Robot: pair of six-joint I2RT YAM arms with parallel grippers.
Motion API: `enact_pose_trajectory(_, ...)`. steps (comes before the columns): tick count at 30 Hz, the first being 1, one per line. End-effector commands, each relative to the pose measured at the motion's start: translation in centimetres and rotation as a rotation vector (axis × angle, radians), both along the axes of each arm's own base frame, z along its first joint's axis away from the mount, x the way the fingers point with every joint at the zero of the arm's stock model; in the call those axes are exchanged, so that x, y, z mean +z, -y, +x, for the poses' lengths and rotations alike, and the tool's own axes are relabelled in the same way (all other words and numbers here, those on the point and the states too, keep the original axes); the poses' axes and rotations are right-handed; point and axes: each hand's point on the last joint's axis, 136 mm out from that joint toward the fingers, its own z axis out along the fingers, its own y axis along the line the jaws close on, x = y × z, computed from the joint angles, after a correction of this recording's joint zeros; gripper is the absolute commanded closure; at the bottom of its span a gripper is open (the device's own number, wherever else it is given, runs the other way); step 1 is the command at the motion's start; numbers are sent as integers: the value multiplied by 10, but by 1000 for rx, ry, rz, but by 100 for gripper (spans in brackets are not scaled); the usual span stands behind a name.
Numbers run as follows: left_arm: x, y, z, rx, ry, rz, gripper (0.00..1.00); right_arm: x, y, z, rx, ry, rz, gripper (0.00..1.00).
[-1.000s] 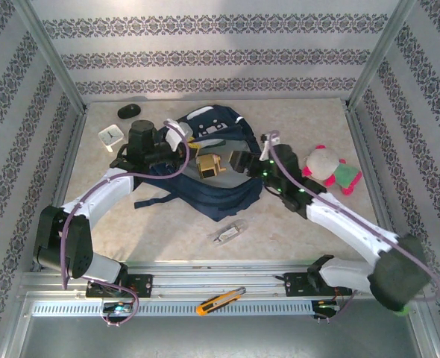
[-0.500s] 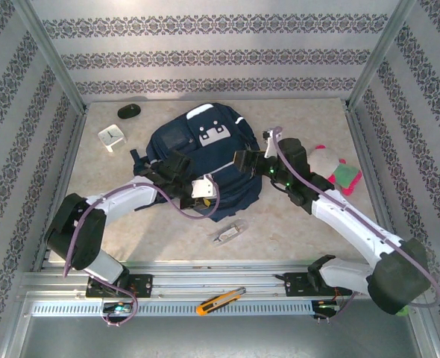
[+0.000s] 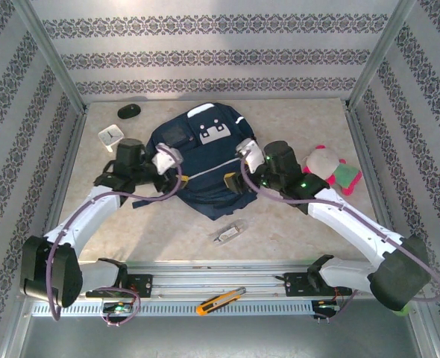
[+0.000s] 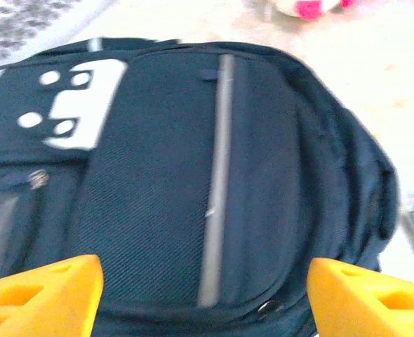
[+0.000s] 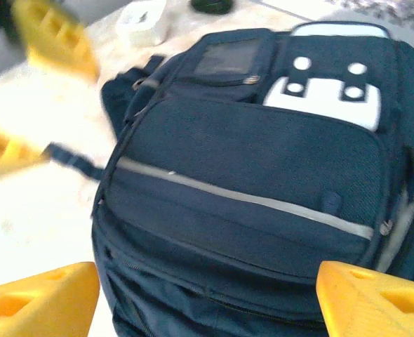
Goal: Pack the student bag
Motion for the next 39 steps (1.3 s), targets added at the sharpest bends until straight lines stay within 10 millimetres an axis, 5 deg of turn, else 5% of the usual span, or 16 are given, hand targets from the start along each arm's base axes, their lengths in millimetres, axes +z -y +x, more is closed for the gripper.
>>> enact_pose_trajectory(1, -16, -42, 15, 82, -18, -23, 24, -6, -3, -8, 153, 82, -127, 18)
enact_pose_trajectory(4, -29, -66, 28, 52, 54, 38, 25, 0, -5, 3, 122, 53, -16, 19)
enact_pose_trajectory(14, -99, -89, 67, -27, -63, 278, 25, -16, -10, 1, 108, 8, 53, 21)
enact_pose_trajectory(22, -119, -69, 82, -88, -83, 288, 28, -34, -12, -9, 129, -3, 5, 24)
enact_pose_trajectory(26, -129, -59, 87, -113, -94, 293, 42, -38, -20, -14, 158, 39, -73, 24)
enact_pose_trajectory(29, -138, -54, 84, -144, -109, 326, 44, -35, -27, -15, 175, 58, -68, 24)
enact_pose_trajectory(36, -127, -48, 70, -159, -138, 286, 86, -45, -31, -13, 193, 85, -131, 28)
enact_pose_trajectory(39, -120, -48, 66, -134, -151, 264, 96, -51, -33, -13, 221, 113, -189, 28)
